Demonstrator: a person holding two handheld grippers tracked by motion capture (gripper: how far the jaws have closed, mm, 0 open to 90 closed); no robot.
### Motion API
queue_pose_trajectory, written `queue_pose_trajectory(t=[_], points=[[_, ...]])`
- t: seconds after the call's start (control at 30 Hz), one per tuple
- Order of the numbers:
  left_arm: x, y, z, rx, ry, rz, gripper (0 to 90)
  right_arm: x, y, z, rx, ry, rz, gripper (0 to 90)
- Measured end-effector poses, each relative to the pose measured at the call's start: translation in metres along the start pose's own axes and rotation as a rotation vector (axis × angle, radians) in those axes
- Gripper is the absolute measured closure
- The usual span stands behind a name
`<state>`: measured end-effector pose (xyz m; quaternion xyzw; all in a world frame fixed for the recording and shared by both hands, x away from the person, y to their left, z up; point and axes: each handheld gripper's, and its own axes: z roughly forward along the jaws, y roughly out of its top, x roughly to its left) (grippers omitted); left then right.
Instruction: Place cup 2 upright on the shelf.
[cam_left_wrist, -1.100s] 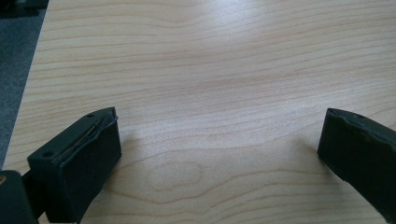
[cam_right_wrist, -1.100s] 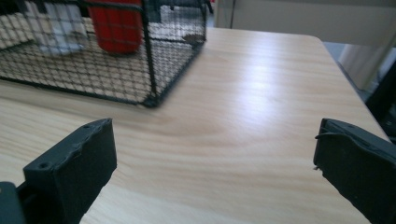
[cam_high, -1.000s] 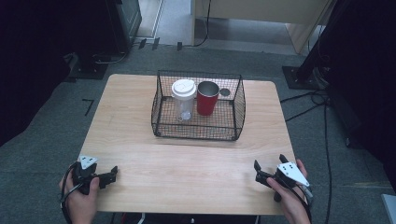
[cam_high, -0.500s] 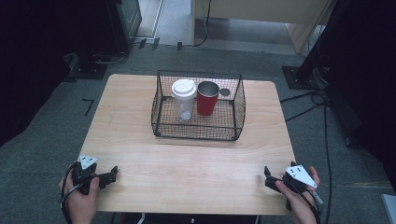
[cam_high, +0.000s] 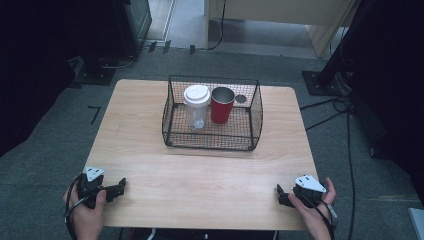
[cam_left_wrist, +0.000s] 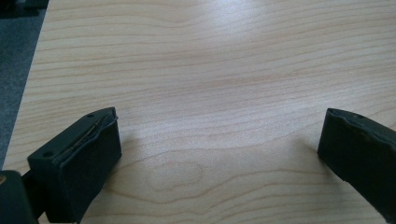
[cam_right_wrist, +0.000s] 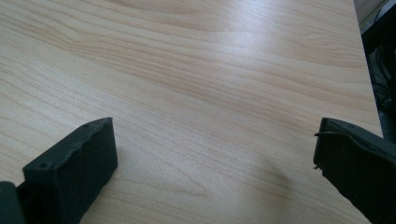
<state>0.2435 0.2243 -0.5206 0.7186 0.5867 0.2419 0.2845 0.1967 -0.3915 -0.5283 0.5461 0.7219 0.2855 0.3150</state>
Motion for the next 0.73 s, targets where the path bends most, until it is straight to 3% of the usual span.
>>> queue_pose_trajectory(t=[0.13, 0.23, 0.73], points=[[0.000, 0.000, 0.000, 0.000, 0.000, 0.000, 0.0, -0.005, 0.001, 0.002, 0.020, 0.045, 0.029, 0.0], [0.000, 0.000, 0.000, 0.000, 0.000, 0.000, 0.0, -0.012, 0.002, 0.006, 0.071, 0.092, 0.146, 0.0], [0.000, 0.000, 0.000, 0.000, 0.000, 0.000, 0.0, -0.013, 0.002, 0.007, 0.073, 0.083, 0.152, 0.0]])
